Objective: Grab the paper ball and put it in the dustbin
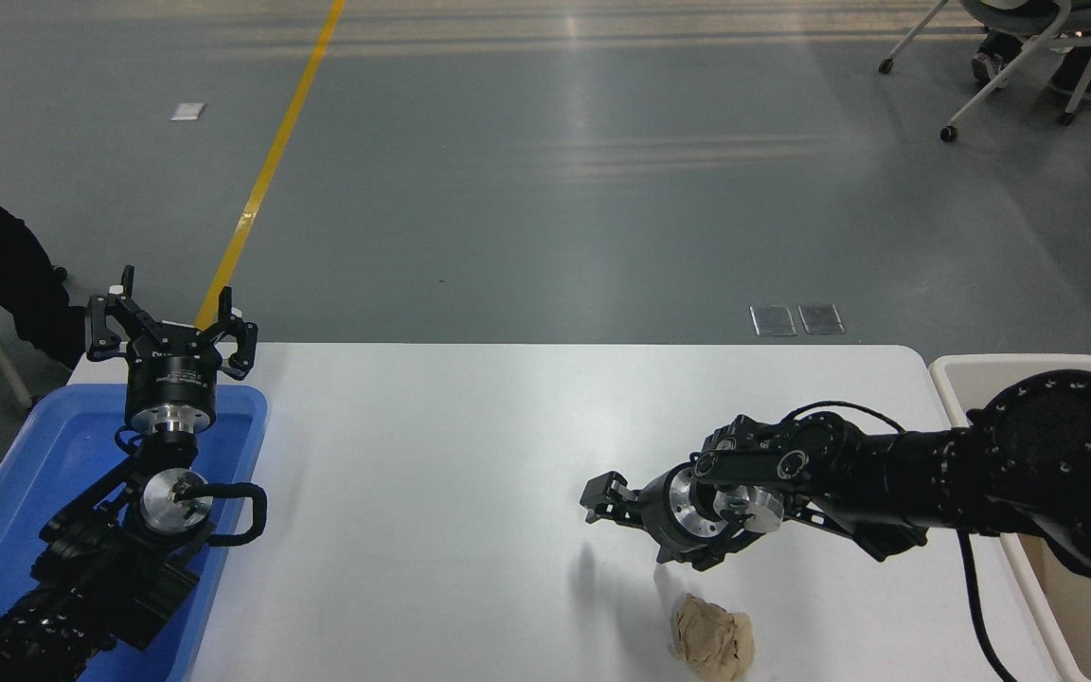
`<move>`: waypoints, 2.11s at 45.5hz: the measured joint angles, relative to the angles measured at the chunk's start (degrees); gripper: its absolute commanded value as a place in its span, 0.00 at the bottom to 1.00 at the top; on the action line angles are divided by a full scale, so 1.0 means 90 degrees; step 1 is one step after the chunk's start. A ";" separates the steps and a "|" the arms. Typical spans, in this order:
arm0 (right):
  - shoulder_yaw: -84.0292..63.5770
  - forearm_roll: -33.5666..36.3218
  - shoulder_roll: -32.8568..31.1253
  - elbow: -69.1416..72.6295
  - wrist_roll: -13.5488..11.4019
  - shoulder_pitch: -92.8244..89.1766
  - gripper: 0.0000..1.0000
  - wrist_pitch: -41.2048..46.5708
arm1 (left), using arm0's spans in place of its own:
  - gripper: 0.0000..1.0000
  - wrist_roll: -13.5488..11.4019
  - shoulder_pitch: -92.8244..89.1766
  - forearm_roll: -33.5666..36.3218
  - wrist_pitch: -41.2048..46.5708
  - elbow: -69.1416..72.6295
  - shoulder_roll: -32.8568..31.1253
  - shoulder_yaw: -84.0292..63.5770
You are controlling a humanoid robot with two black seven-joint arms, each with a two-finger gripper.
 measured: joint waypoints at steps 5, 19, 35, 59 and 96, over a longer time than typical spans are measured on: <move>0.0012 -0.0001 0.0001 -0.0045 0.0000 -0.0048 1.00 -0.0006 | 0.99 0.0001 0.0000 0.0000 0.0000 0.0000 0.0000 0.0000; 0.0028 -0.0001 0.0002 -0.0092 -0.0009 -0.0029 1.00 0.0013 | 0.99 0.0007 0.0000 -0.0002 0.0000 0.0000 0.0007 0.0000; -0.0047 0.0053 0.0003 0.0394 -0.0124 0.1008 1.00 0.0314 | 0.99 -0.0001 -0.0002 -0.0008 -0.0009 -0.0002 0.0010 0.0000; -0.1571 0.0013 -0.1509 0.3360 -0.0342 0.5461 1.00 0.1425 | 0.99 0.0000 0.0000 -0.0017 0.0000 0.0000 0.0010 0.0000; -0.2857 -0.0796 -0.1926 0.5646 -0.0405 0.8027 1.00 0.3461 | 0.99 -0.0009 0.0000 -0.0018 0.0001 0.0000 0.0010 0.0000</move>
